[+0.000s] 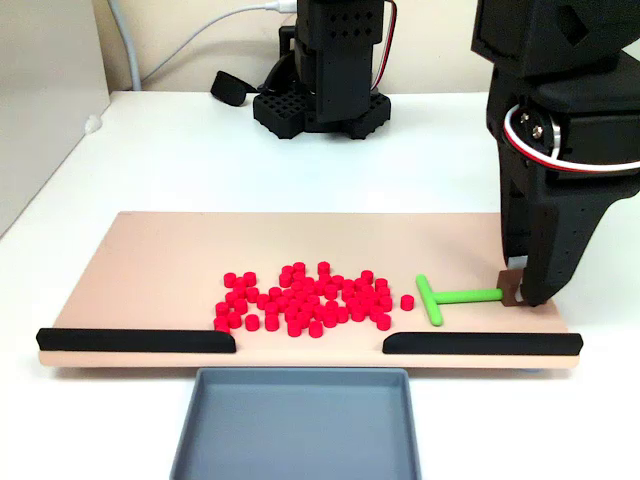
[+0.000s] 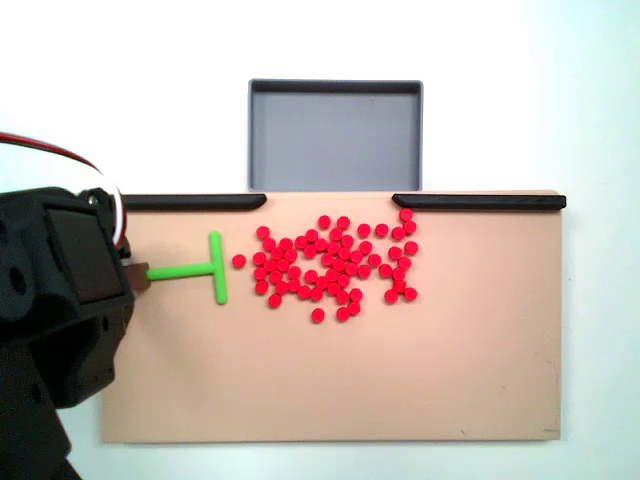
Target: Gather the left side granules
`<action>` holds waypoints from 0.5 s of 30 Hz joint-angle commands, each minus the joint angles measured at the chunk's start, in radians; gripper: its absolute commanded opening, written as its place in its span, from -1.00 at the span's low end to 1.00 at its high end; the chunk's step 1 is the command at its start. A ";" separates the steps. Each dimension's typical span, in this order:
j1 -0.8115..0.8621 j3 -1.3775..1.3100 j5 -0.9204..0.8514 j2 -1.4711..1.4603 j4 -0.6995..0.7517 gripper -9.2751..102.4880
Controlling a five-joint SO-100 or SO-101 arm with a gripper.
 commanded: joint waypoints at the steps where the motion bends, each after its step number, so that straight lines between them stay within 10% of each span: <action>1: 0.005 -0.025 0.002 0.003 -0.003 -0.84; 15: 0.029 -0.023 -0.005 0.003 0.005 -0.84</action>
